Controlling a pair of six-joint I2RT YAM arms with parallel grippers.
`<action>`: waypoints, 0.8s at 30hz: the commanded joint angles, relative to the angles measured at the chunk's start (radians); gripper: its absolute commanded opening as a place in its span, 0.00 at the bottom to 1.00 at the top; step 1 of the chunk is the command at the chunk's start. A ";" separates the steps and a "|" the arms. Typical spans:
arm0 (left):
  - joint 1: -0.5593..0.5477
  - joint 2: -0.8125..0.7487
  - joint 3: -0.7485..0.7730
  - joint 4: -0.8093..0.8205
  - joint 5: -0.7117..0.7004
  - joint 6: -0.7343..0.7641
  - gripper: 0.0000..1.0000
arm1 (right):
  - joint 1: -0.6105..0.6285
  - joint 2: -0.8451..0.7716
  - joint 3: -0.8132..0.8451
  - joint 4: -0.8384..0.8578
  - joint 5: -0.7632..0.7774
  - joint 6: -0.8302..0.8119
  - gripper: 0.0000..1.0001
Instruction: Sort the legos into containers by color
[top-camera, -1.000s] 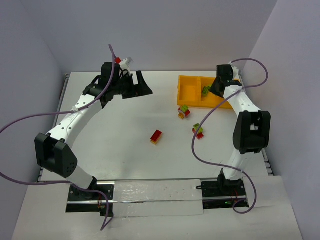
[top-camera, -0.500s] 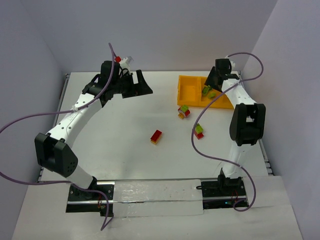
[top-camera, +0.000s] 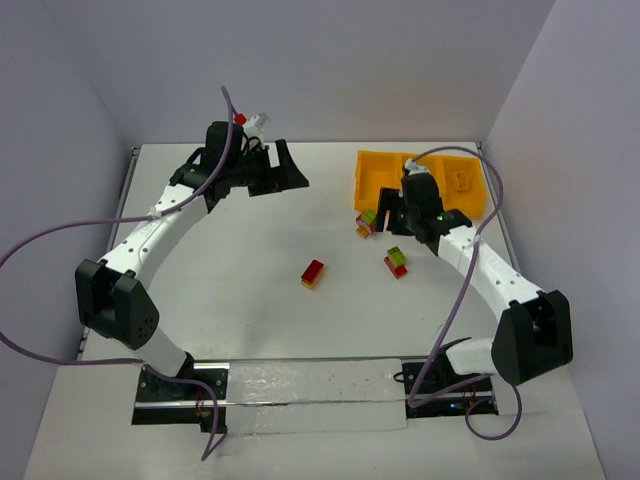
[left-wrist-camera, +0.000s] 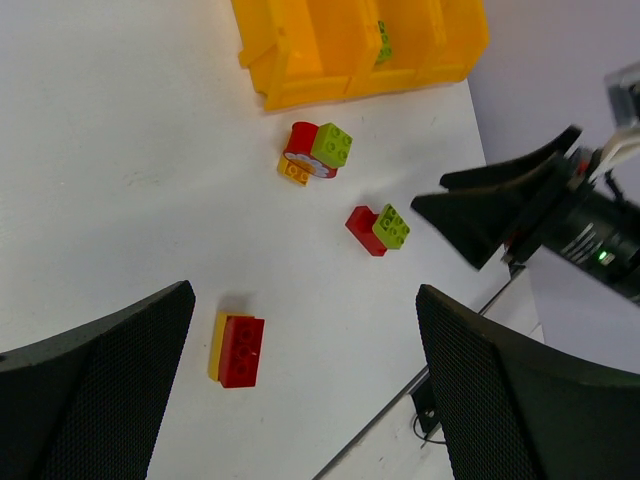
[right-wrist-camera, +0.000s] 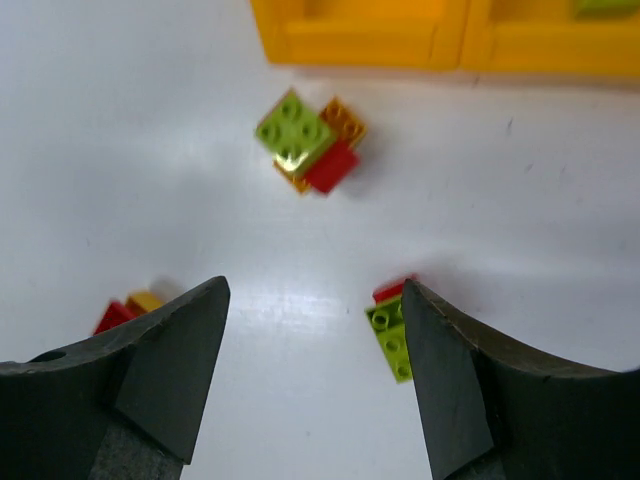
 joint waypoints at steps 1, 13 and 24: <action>0.006 0.013 0.035 0.052 0.040 -0.009 0.99 | 0.015 -0.085 -0.141 -0.040 -0.005 0.010 0.78; 0.006 0.010 0.016 0.064 0.053 -0.016 0.99 | 0.014 -0.064 -0.228 -0.032 -0.031 0.006 0.90; 0.006 0.002 0.004 0.068 0.049 -0.018 0.99 | 0.028 -0.020 -0.194 -0.028 -0.018 -0.069 0.87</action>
